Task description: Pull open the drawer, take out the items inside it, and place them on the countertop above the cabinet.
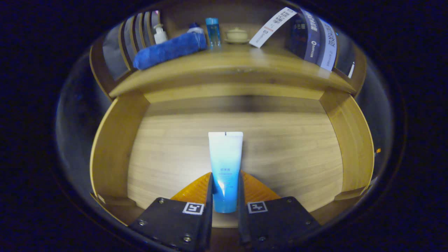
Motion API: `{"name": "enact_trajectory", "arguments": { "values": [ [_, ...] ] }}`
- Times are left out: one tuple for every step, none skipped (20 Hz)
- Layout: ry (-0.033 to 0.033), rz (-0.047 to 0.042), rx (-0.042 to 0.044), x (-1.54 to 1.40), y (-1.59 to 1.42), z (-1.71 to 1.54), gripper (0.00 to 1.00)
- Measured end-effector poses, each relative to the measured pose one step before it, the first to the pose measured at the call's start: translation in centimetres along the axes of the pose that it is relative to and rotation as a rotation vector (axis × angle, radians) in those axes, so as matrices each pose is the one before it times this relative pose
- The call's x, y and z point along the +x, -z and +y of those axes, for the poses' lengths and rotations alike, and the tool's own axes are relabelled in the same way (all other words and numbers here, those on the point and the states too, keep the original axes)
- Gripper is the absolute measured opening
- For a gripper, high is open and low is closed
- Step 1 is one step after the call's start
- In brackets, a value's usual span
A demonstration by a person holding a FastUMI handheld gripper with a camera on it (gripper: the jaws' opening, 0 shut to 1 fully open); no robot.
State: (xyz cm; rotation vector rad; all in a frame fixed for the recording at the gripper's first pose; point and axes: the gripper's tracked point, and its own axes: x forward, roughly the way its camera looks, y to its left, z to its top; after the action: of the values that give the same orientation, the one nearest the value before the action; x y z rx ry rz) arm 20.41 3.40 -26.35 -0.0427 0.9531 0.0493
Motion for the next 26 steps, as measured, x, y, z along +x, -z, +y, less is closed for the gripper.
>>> {"name": "enact_trajectory", "arguments": {
  "values": [
    [-0.00888,-0.02069,-0.0003,-0.359,-0.302,0.02,0.31],
    [-0.01495,-0.03246,0.00108,-0.667,-0.426,0.354,0.31],
    [-0.01915,-0.0249,-0.00116,-0.669,-0.523,0.338,0.31],
    [-0.01482,-0.0277,-0.00023,-0.891,-0.306,0.517,0.31],
    [-0.01743,-0.01829,-0.0064,-0.925,-0.186,0.601,0.31],
    [-0.01534,-0.02623,-0.00842,-0.885,-0.396,0.391,0.31],
    [-0.01832,-0.03526,-0.01553,-0.684,-0.704,0.434,0.31],
    [-0.00859,-0.03247,-0.02082,-0.658,-0.574,0.24,0.31],
    [0.00818,-0.02614,-0.02138,-0.737,-0.548,-0.025,0.31],
    [0.00253,-0.02202,-0.01938,-0.625,-0.439,0.005,0.31],
    [-0.00092,-0.02279,-0.01425,-0.648,-0.604,0.223,0.31],
    [-0.00136,-0.01576,-0.00942,-0.756,-0.408,0.199,0.31],
    [-0.00225,-0.02499,-0.00192,-0.749,-0.758,0.177,0.31],
    [-0.00768,-0.02039,0.00242,-0.605,-0.771,0.251,0.31],
    [-0.00811,-0.02,0.00584,-0.679,-0.79,0.26,0.31],
    [-0.00177,-0.02374,0.00561,-0.728,-0.854,0.045,0.31],
    [0.0011,-0.0221,0.00547,-0.614,-0.98,-0.054,0.3],
    [-0.00102,-0.02067,0.00448,-0.539,-0.886,0.026,0.31],
    [-0.00102,-0.01955,0.00482,-0.45,-1.023,0.008,0.31],
    [0.00371,-0.02121,0.00548,-0.402,-0.978,-0.121,0.31],
    [0.00711,-0.02044,0.00753,-0.212,-1.031,-0.255,0.3],
    [0.01072,-0.0242,0.0074,-0.096,-1.058,-0.276,0.3],
    [0.01332,-0.02097,0.00307,0.04,-1.048,-0.352,0.3],
    [0.01282,-0.02043,0.00571,0.093,-0.959,-0.46,0.31],
    [0.00787,-0.01471,0.00804,0.218,-0.767,-0.234,0.3],
    [0.01181,-0.01348,0.00436,0.483,-0.665,-0.326,0.3]
  ]
}}
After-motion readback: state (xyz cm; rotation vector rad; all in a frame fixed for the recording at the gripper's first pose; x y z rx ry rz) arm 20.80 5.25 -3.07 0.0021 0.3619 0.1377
